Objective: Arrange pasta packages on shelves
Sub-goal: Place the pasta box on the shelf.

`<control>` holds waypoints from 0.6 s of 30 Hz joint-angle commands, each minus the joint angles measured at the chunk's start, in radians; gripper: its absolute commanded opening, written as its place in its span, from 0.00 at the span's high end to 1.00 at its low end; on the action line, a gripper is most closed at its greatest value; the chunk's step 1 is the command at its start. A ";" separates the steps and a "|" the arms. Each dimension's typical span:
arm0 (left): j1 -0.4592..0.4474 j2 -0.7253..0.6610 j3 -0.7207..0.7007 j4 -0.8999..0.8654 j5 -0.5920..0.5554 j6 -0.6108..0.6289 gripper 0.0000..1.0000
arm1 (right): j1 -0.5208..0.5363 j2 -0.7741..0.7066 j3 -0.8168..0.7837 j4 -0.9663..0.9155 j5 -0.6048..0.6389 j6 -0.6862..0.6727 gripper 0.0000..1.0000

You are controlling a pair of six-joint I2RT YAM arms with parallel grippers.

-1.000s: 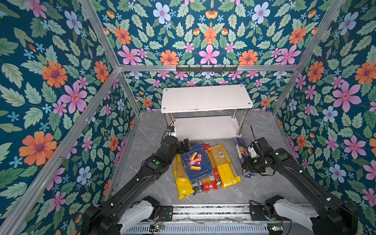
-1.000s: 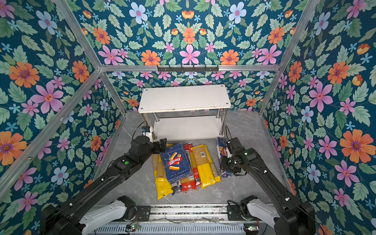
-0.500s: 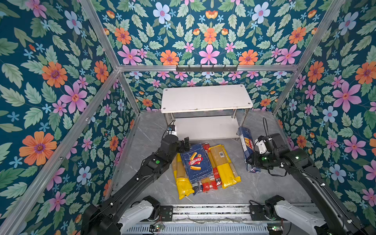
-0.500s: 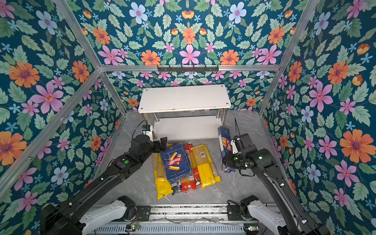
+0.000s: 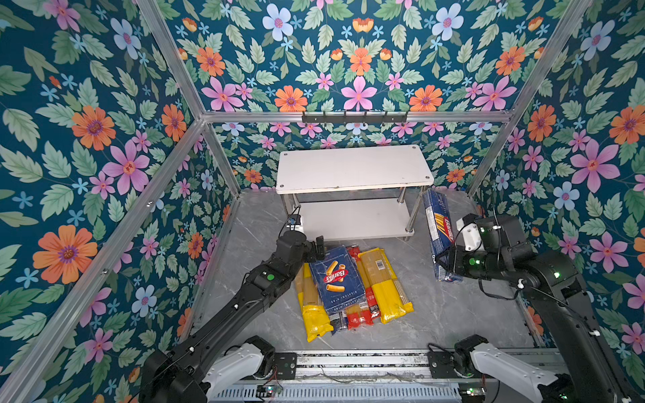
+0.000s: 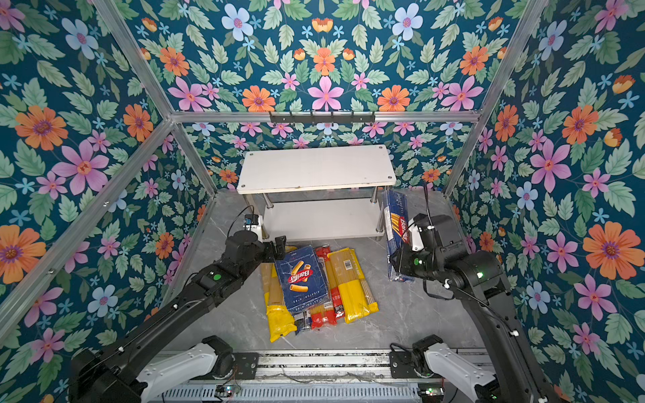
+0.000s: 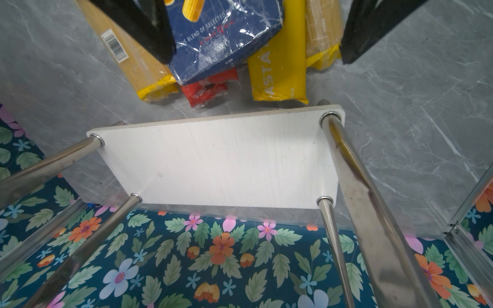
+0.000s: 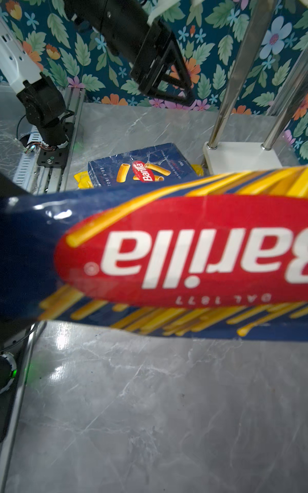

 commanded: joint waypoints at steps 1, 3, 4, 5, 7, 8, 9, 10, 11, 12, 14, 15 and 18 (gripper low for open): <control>-0.001 -0.008 0.005 -0.018 -0.029 0.014 0.00 | 0.000 0.060 0.098 0.089 0.027 -0.057 0.64; -0.002 -0.013 0.005 -0.029 -0.043 0.021 0.00 | 0.000 0.104 0.164 0.097 0.025 -0.074 0.64; -0.002 -0.014 0.005 -0.036 -0.047 0.026 0.00 | 0.001 0.128 0.202 0.099 0.029 -0.084 0.64; -0.003 -0.017 0.004 -0.041 -0.052 0.031 0.00 | 0.001 0.156 0.242 0.099 0.036 -0.095 0.64; -0.003 -0.021 0.000 -0.044 -0.060 0.039 0.00 | 0.001 0.211 0.327 0.096 0.042 -0.124 0.65; -0.002 -0.022 -0.001 -0.046 -0.064 0.043 0.00 | 0.000 0.243 0.377 0.097 0.046 -0.146 0.64; -0.002 -0.023 -0.002 -0.046 -0.066 0.045 0.00 | 0.001 0.273 0.423 0.099 0.053 -0.169 0.65; -0.002 -0.020 -0.003 -0.046 -0.069 0.047 0.00 | 0.001 0.311 0.485 0.095 0.074 -0.197 0.65; -0.002 -0.017 -0.003 -0.047 -0.068 0.048 0.00 | 0.001 0.352 0.556 0.086 0.094 -0.221 0.64; -0.002 -0.012 -0.003 -0.046 -0.065 0.049 0.00 | 0.001 0.398 0.631 0.074 0.099 -0.245 0.64; -0.002 -0.005 -0.005 -0.047 -0.061 0.048 0.00 | 0.001 0.485 0.781 0.053 0.107 -0.278 0.64; -0.002 0.000 -0.006 -0.046 -0.057 0.048 0.00 | 0.000 0.532 0.855 0.046 0.107 -0.299 0.64; -0.004 0.014 0.000 -0.047 -0.061 0.049 0.00 | 0.001 0.676 1.048 0.029 0.125 -0.346 0.64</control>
